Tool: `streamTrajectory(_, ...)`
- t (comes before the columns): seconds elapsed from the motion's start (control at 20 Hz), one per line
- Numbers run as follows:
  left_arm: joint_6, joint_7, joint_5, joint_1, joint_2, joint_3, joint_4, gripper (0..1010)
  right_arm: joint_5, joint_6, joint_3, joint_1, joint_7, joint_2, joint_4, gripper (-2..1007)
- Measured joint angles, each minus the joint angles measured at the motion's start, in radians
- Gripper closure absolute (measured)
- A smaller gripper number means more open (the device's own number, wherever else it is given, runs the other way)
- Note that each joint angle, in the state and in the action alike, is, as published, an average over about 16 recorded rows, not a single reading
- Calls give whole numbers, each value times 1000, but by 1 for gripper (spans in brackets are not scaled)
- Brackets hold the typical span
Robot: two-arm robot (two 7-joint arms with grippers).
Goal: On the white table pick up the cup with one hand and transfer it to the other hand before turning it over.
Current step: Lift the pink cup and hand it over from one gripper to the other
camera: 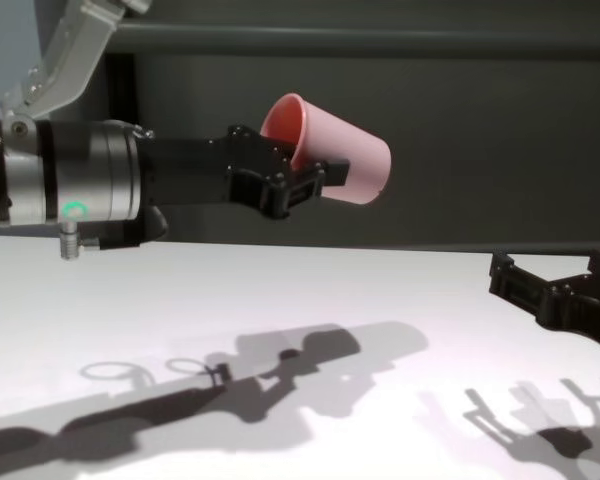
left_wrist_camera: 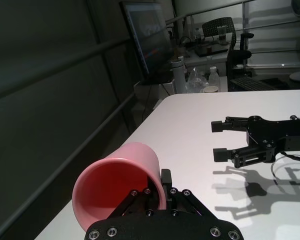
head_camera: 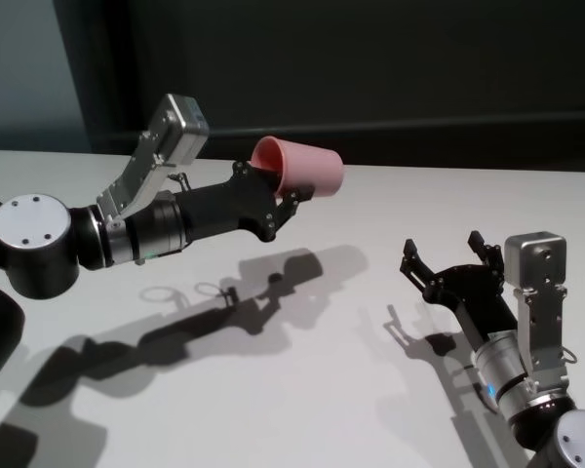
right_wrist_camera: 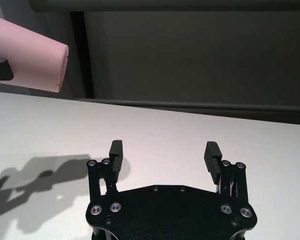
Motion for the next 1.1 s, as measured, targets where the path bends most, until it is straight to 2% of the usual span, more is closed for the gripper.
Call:
streamTrajectory(0.2, -7, -4, -55, -1, -21, -17, 16, 959, 0, 0, 0, 0, 0, 0, 0, 3)
streamTrajectory(0.45, -19, -5, -106, -8, -46, -30, 42, 959, 0, 0, 0, 0, 0, 0, 0, 3)
streamTrajectory(1.1, -46, -38, -199, -46, -107, -27, 119, 959, 0, 0, 0, 0, 0, 0, 0, 3)
